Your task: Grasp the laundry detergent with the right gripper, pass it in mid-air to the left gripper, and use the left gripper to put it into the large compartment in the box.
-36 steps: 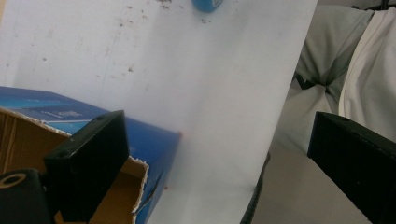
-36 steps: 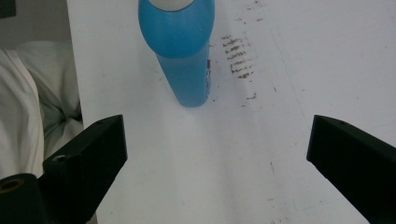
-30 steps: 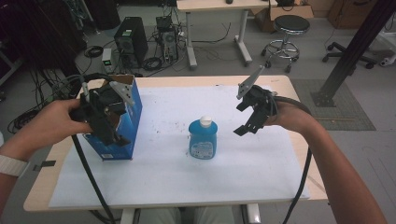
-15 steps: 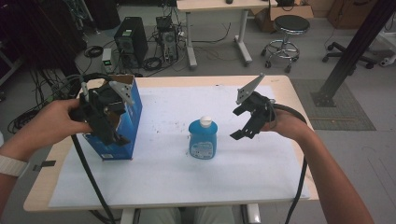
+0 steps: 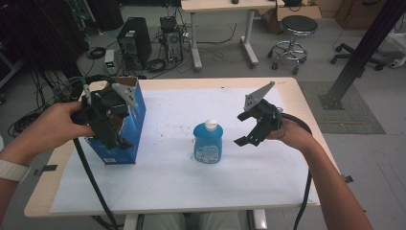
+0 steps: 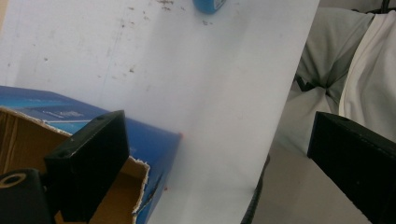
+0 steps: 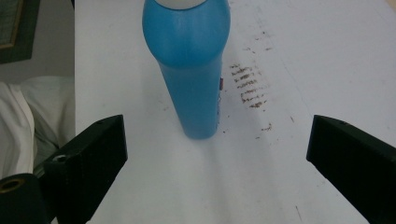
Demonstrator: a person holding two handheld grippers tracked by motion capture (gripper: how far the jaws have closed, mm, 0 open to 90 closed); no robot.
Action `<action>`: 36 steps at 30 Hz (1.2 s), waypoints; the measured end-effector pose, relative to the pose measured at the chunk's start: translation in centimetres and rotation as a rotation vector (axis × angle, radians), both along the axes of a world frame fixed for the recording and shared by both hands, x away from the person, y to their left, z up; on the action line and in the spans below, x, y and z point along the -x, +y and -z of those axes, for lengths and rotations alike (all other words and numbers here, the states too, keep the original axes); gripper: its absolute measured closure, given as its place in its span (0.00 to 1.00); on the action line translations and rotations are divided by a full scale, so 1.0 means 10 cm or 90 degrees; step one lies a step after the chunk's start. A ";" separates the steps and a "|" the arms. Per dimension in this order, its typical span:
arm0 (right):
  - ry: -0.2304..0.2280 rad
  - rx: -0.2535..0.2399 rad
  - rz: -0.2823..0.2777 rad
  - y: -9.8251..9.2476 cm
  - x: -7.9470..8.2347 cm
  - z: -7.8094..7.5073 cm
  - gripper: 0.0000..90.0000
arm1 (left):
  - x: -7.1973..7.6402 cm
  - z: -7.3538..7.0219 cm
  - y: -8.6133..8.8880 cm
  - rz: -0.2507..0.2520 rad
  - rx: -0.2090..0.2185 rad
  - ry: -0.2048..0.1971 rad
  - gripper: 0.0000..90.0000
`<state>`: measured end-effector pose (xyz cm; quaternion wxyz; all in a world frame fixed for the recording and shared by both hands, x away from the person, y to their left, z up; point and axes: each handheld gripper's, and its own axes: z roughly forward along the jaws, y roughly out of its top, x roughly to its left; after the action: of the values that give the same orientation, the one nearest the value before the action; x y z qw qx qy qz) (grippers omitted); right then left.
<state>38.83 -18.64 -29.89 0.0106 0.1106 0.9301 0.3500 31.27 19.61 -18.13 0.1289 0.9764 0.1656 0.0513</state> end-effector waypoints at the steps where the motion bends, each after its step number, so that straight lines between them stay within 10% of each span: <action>1: -0.001 -0.010 0.002 -0.01 0.01 0.02 0.05 | 0.00 0.00 0.00 -0.001 0.000 0.001 0.07; 36: -0.019 -0.106 0.024 -0.12 0.09 0.31 0.05 | -0.01 0.00 0.00 0.002 0.003 0.000 0.07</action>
<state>37.96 -19.86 -32.95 0.0215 0.1230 0.8952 0.4278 31.35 19.59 -18.12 0.1317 0.9762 0.1645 0.0509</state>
